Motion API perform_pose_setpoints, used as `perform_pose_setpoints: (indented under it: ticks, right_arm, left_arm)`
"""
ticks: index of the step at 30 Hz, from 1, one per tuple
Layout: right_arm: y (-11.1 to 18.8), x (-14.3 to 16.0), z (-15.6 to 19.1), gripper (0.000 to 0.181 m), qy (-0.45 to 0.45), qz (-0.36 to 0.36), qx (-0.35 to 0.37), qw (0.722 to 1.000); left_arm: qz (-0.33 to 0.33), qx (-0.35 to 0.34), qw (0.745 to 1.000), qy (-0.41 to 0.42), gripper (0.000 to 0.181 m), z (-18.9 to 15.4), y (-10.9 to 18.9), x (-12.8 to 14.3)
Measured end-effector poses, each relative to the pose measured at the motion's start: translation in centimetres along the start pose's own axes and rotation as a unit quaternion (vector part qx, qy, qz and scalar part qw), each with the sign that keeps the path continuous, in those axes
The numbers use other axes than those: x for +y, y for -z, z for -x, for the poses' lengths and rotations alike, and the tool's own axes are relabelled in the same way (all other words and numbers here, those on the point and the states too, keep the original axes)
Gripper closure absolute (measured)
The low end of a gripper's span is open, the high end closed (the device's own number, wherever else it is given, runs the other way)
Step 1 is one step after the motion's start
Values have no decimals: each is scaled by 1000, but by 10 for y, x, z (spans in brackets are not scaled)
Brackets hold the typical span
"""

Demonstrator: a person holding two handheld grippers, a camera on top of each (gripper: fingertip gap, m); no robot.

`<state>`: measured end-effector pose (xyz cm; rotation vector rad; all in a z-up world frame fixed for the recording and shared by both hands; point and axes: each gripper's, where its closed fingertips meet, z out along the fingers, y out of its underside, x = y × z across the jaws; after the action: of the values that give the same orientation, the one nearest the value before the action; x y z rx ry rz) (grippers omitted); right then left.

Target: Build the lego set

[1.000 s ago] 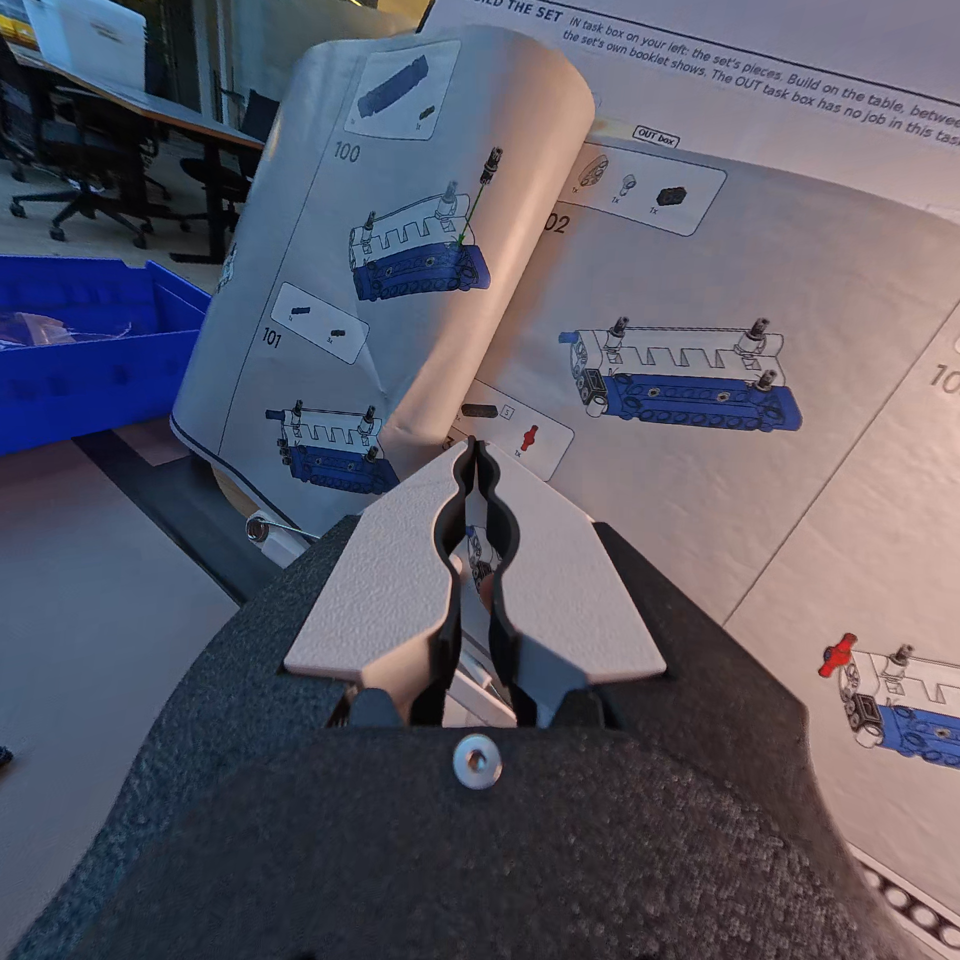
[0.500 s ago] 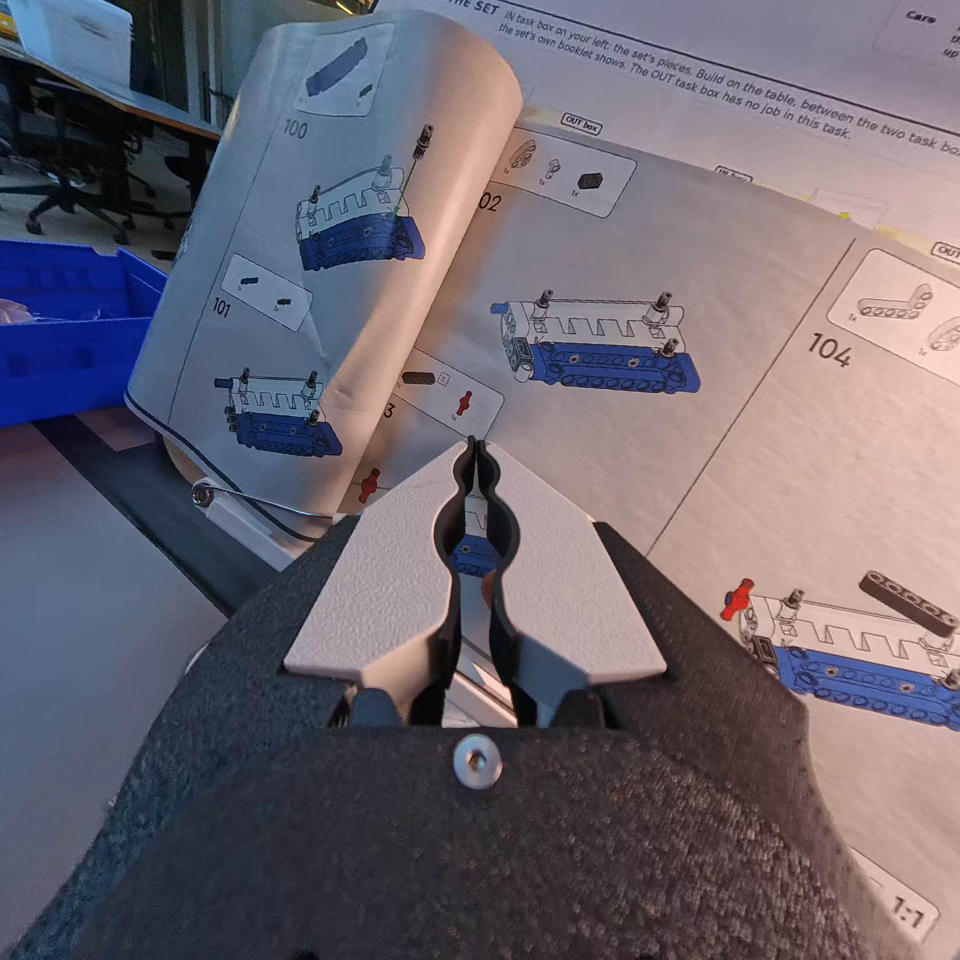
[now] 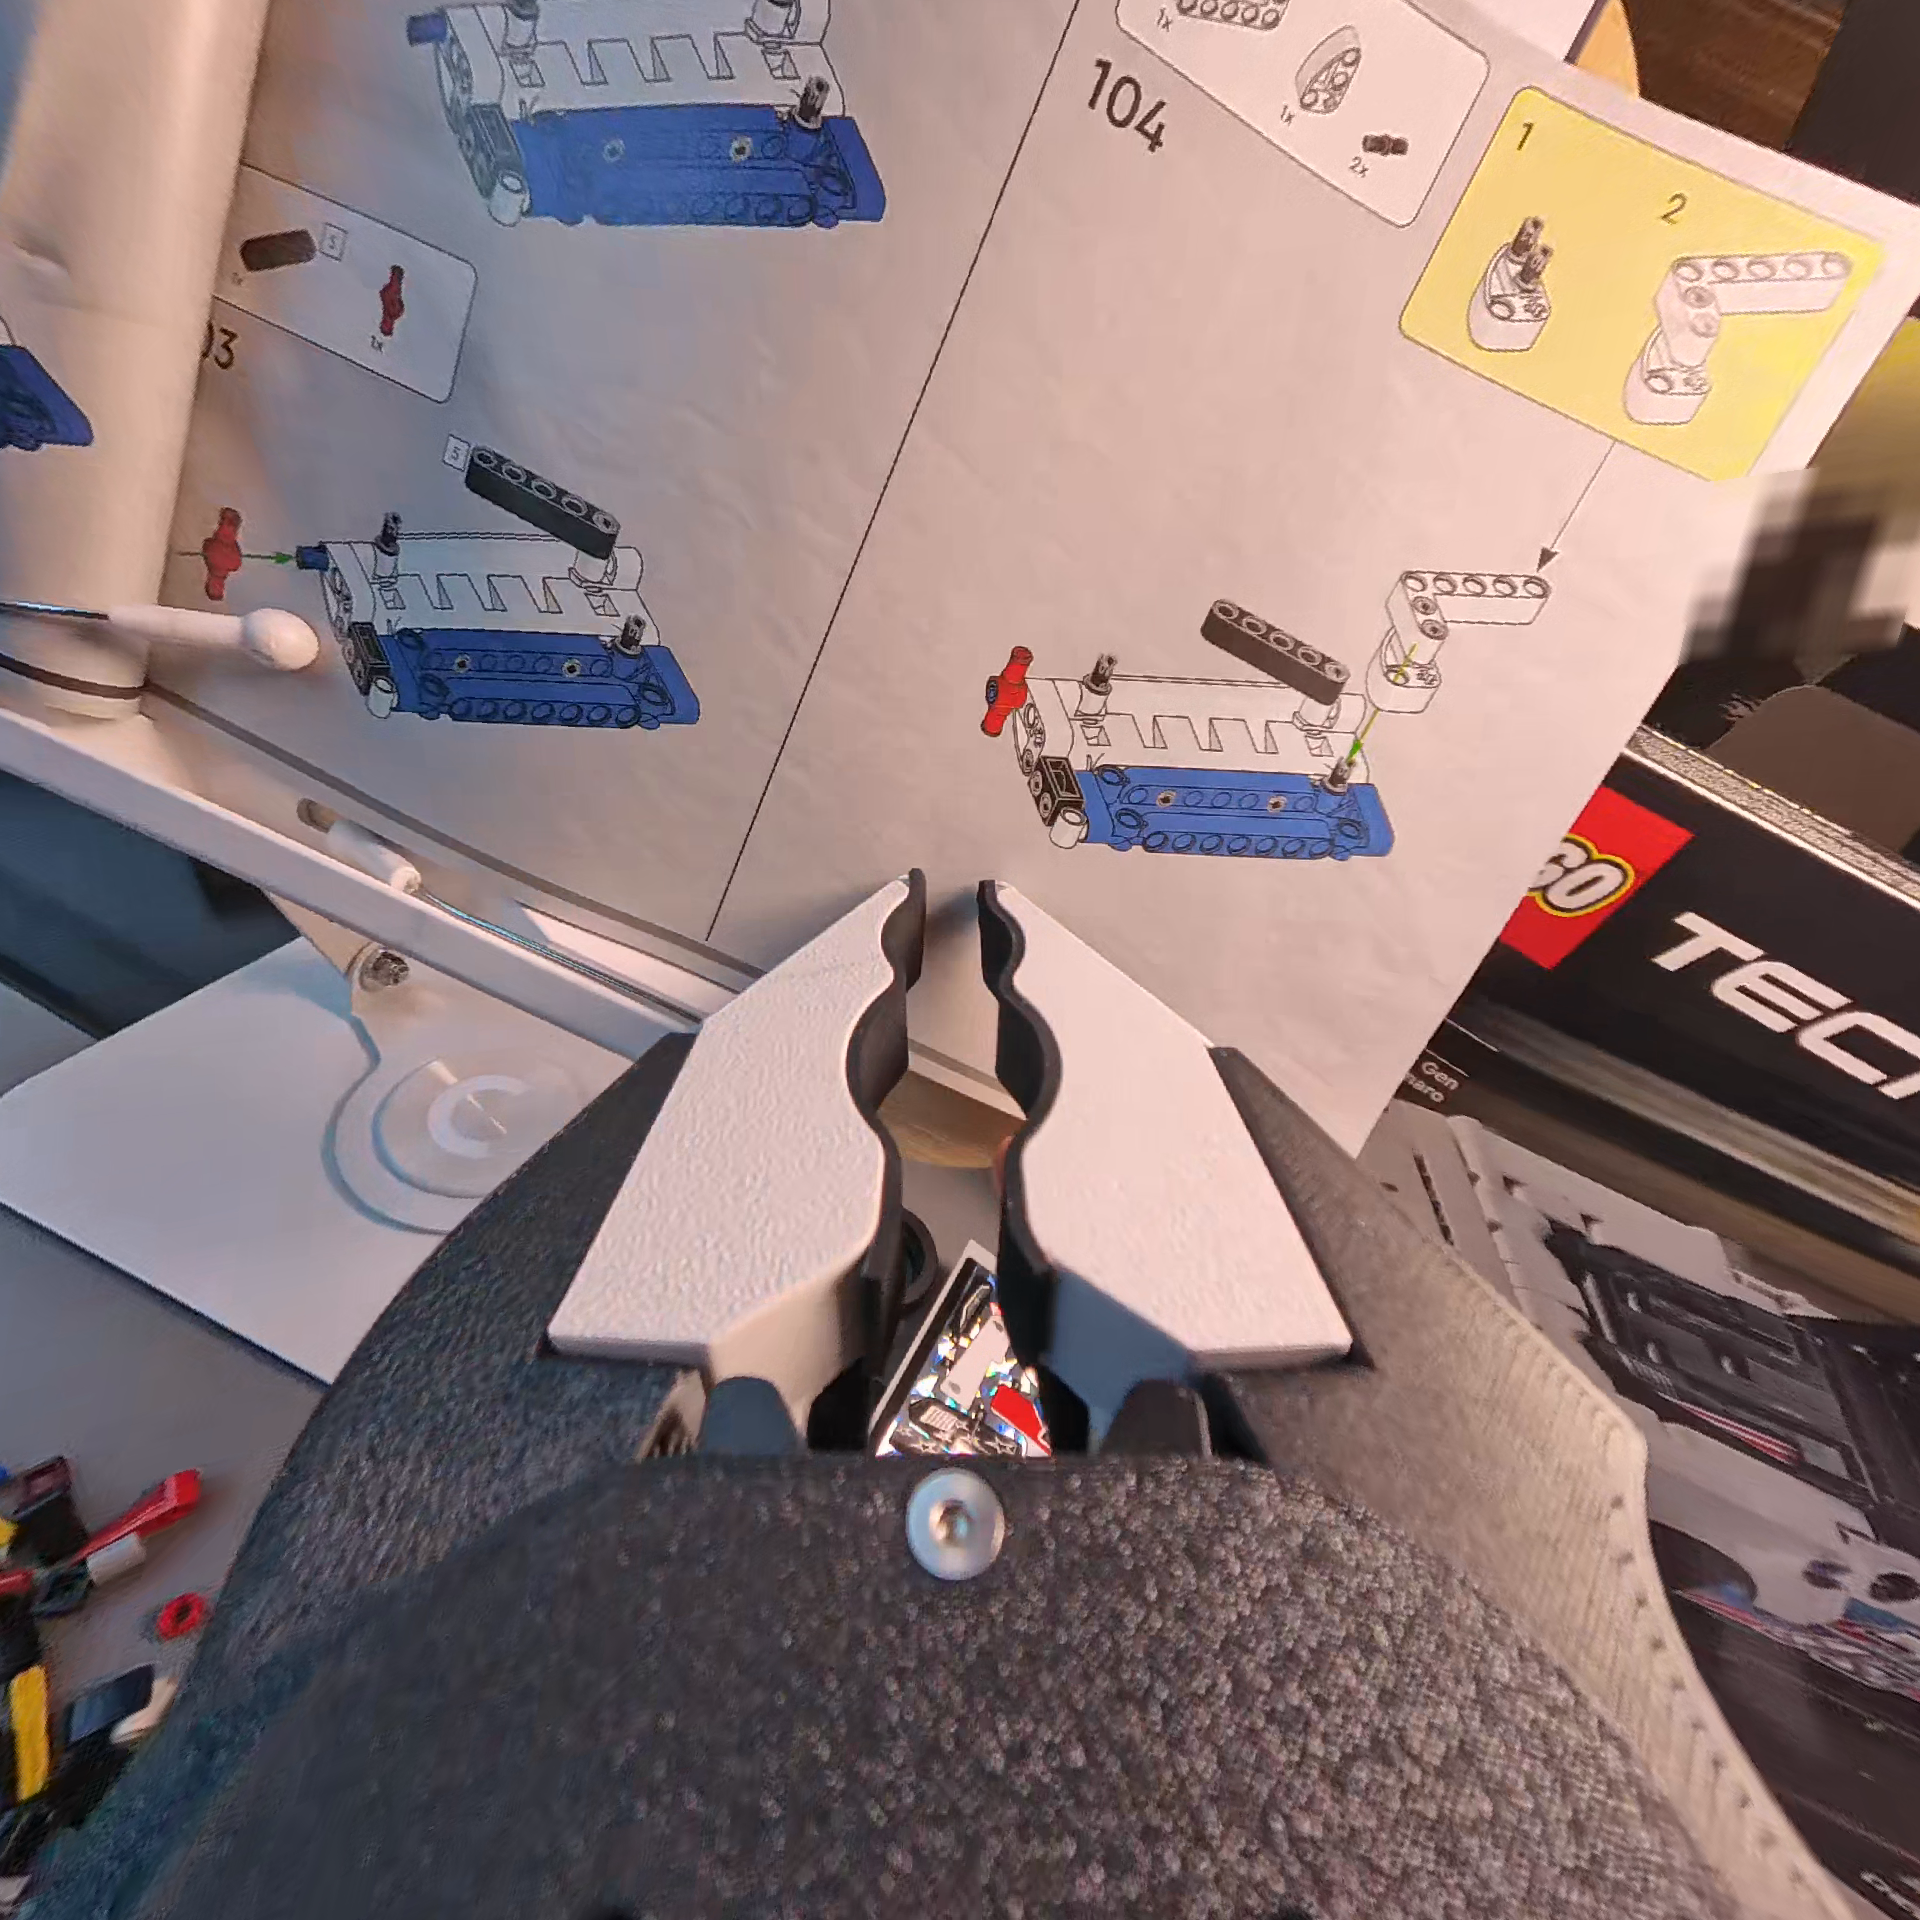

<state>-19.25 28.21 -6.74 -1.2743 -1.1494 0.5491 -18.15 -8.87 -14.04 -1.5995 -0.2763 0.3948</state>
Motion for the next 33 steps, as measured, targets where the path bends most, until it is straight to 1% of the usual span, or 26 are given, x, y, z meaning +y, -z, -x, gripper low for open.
perform_pose_setpoints:
  ticks: [4,6,8,11,13,14,15,16,17,19,20,22,24,27,31,32,33]
  right_arm:
    - [-1,1,-2,172,-15,-1,-2,1000]
    - [5,1,1,164,-33,5,-18,999]
    - [26,-12,10,162,-64,-25,-45,997]
    - [74,-29,31,161,-82,-67,-97,990]
    - [110,-31,53,161,-81,-82,-145,983]
    - [126,-28,67,169,-65,-84,-178,978]
    - [137,-20,86,169,-38,-69,-222,972]
    - [146,-5,110,170,-5,-37,-280,959]
    - [152,15,132,171,27,8,-337,941]
    - [150,57,161,172,82,97,-396,910]
    - [145,74,172,172,105,124,-412,896]
    - [126,98,187,174,149,153,-417,883]
    - [109,116,200,173,168,188,-427,868]
    - [93,129,217,170,158,224,-447,851]
    - [82,142,222,169,166,258,-446,841]
    - [79,142,221,174,171,257,-440,843]
    - [79,143,221,174,175,257,-440,842]
  left_arm:
    - [7,0,1000,1,146,1,-1,5]
    - [9,-3,1000,3,146,3,-1,6]
    - [8,-8,1000,4,146,6,0,6]
    - [8,-13,1000,8,146,12,1,6]
    - [11,-11,1000,13,147,13,1,8]
    - [13,-6,1000,16,147,12,0,10]
    - [16,0,1000,20,148,10,-2,12]
    - [19,7,1000,21,148,7,-4,14]
    - [22,14,999,20,148,3,-6,15]
    - [27,27,999,12,148,-4,-9,18]
    - [30,33,999,9,148,-7,-10,19]
    - [33,38,999,2,148,-10,-10,20]
    - [33,37,999,-3,148,-10,-8,21]
    - [28,34,999,-5,148,-7,-5,18]
    - [24,40,999,-5,149,-9,-5,17]
    - [24,42,999,-6,149,-10,-5,17]
    - [23,45,999,-7,149,-11,-5,16]
